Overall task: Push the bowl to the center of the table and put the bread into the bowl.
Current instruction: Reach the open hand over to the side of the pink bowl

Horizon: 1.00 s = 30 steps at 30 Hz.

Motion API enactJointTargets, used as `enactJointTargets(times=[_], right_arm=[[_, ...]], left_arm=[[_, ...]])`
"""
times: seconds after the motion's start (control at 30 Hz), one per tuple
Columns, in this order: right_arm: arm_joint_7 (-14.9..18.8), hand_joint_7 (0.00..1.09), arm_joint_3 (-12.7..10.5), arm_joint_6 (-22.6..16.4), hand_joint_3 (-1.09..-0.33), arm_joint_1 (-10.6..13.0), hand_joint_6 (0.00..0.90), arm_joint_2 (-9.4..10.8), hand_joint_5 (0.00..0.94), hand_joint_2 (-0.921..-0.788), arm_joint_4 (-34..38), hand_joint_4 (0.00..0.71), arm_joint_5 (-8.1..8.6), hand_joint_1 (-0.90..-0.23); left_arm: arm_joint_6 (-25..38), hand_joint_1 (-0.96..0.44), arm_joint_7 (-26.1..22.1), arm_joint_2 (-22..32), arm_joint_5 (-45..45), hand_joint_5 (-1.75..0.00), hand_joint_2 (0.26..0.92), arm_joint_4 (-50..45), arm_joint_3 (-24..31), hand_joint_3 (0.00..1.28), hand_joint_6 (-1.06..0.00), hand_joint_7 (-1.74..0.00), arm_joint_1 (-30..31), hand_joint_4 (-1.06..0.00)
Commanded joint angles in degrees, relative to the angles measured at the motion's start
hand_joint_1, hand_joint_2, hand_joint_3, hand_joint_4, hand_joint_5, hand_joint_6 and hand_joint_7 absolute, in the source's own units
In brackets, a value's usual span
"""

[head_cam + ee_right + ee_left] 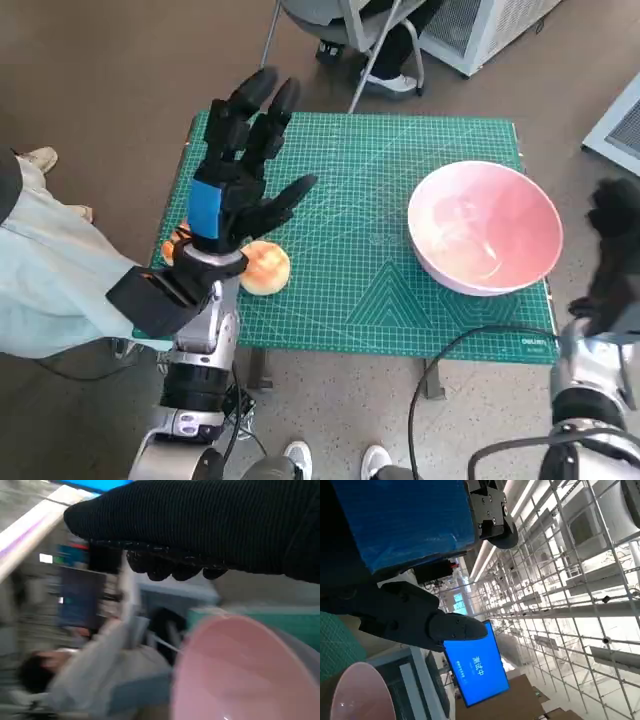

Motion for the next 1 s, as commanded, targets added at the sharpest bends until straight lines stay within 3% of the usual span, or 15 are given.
enactJointTargets(times=[0.03,0.23,0.53,0.83,1.0], right_arm=[[0.1,0.57,-0.8,4.5,-0.840,-1.2,0.074,2.6,0.005,-0.921,1.6,0.287,0.95,-0.494],[-0.1,0.56,-1.5,8.3,-0.831,-2.6,0.078,4.4,0.002,-0.921,2.3,0.284,1.36,-0.494],[0.4,0.55,-3.0,12.7,-0.885,-6.0,0.066,7.2,0.005,-0.921,2.6,0.261,2.67,-0.468],[3.3,0.55,-5.7,14.3,-0.881,-8.9,0.060,9.7,0.001,-0.921,2.7,0.240,4.85,-0.473],[3.2,0.56,-6.2,14.9,-0.876,-10.7,0.063,11.3,0.002,-0.921,2.8,0.215,5.22,-0.474]], left_arm=[[-0.4,-0.27,-0.4,1.1,-0.8,0.00,0.921,-0.1,0.7,0.20,-0.08,-0.62,0.3,-0.25],[-0.3,-0.28,-0.6,1.5,-1.1,-0.01,0.921,-0.5,1.2,0.20,-0.12,-0.56,0.8,-0.27],[-0.9,-0.30,-0.2,2.2,-0.4,0.00,0.921,-0.4,1.8,0.19,-0.18,-0.46,1.4,-0.28],[-2.1,-0.32,1.1,3.0,1.3,0.00,0.921,-2.0,2.1,0.18,-0.22,-0.38,3.3,-0.28],[-2.3,-0.32,1.5,3.5,1.4,0.00,0.921,-2.7,2.2,0.18,-0.25,-0.31,4.3,-0.29]])
